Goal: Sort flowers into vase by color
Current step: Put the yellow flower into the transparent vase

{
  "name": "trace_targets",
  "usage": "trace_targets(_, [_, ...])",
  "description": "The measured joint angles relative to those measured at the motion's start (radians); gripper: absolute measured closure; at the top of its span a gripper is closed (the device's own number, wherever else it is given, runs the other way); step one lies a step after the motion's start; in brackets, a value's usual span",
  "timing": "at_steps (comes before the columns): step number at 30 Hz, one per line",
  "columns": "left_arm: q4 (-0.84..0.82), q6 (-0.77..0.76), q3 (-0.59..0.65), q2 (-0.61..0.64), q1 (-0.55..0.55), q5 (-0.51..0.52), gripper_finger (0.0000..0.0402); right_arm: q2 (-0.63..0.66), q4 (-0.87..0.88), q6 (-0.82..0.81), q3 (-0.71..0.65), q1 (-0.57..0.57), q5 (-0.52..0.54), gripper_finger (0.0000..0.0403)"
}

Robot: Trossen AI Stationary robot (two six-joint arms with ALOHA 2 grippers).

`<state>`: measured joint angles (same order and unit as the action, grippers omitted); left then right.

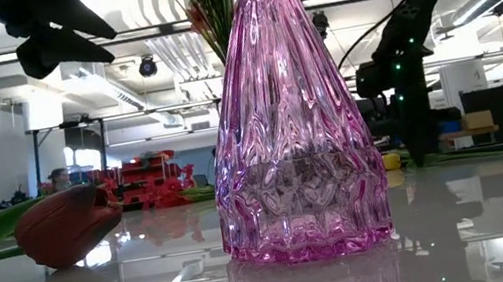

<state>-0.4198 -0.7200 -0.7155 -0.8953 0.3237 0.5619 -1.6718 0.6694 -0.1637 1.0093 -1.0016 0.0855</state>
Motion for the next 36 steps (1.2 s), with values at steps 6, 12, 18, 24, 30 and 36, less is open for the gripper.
trace_targets(6, [0.0,0.023,0.0,-0.001,0.0,0.013,0.0227,0.04,0.001,-0.008,-0.002,0.005,-0.04,0.0387])
trace_targets(12, [0.012,0.026,0.008,-0.001,0.0,0.013,0.0227,0.21,-0.042,-0.062,-0.006,0.101,-0.076,0.0389])
trace_targets(18, [0.061,0.035,0.057,-0.019,0.0,0.014,0.0227,0.448,-0.279,-0.147,-0.048,0.325,-0.109,0.039])
trace_targets(24, [0.262,0.052,0.16,-0.092,0.0,0.007,0.0227,0.61,-0.656,-0.167,-0.129,0.606,0.048,0.039])
trace_targets(30, [0.449,0.073,0.195,-0.221,-0.003,0.003,0.0226,0.621,-0.966,-0.086,-0.148,0.8,0.151,0.039])
trace_targets(36, [0.575,0.083,0.188,-0.345,-0.016,0.005,0.0226,0.57,-1.195,0.017,-0.148,0.878,0.151,0.039])
